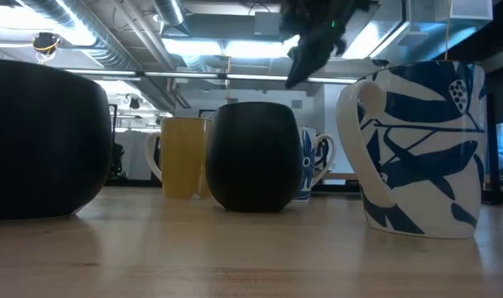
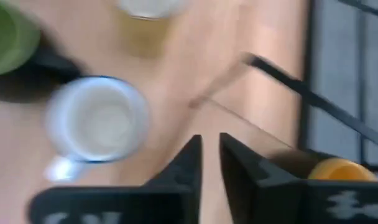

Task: Place coffee mugs
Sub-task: Put the black-green mug on the shelf

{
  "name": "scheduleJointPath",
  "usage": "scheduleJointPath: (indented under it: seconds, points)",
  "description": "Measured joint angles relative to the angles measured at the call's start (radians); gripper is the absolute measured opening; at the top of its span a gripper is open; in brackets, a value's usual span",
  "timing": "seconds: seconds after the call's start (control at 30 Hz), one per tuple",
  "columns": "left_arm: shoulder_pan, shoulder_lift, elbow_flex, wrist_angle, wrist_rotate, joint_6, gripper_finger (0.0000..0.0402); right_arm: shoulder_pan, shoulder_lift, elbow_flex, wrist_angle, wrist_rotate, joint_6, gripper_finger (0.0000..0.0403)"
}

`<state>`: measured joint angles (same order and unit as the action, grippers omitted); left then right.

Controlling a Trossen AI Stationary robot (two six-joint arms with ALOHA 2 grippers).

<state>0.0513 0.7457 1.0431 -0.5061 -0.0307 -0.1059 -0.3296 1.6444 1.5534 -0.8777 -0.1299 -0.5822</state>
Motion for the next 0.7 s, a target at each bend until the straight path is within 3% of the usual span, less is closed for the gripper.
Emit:
scheduleJointPath:
  seconds: [0.17,0.23,0.33,0.4,0.63,0.7]
  points:
    - [0.000,0.000,0.000,-0.026,0.049,-0.023,0.0143,0.210,0.003,0.010,-0.030,0.058,0.076,0.0138]
    - [0.000,0.000,0.000,-0.039,0.045,-0.023,0.0143,0.298,0.010,0.010,-0.040,0.149,0.091,0.0163]
    - [0.000,0.000,0.000,-0.041,0.041,-0.024,0.0143,0.398,0.024,0.000,-0.083,0.369,0.105,0.0182]
    - [0.000,0.000,0.000,-0.042,0.041,-0.025,0.0143,0.418,0.030,-0.023,-0.091,0.426,0.135,0.0185]
    - [0.000,0.000,0.000,-0.073,0.053,-0.045,0.0143,0.492,0.052,-0.118,0.088,0.254,0.206,0.0182]
    - [0.000,0.000,0.000,-0.084,0.070,-0.049,0.0143,0.524,0.055,-0.121,0.096,0.263,0.242,0.0182]
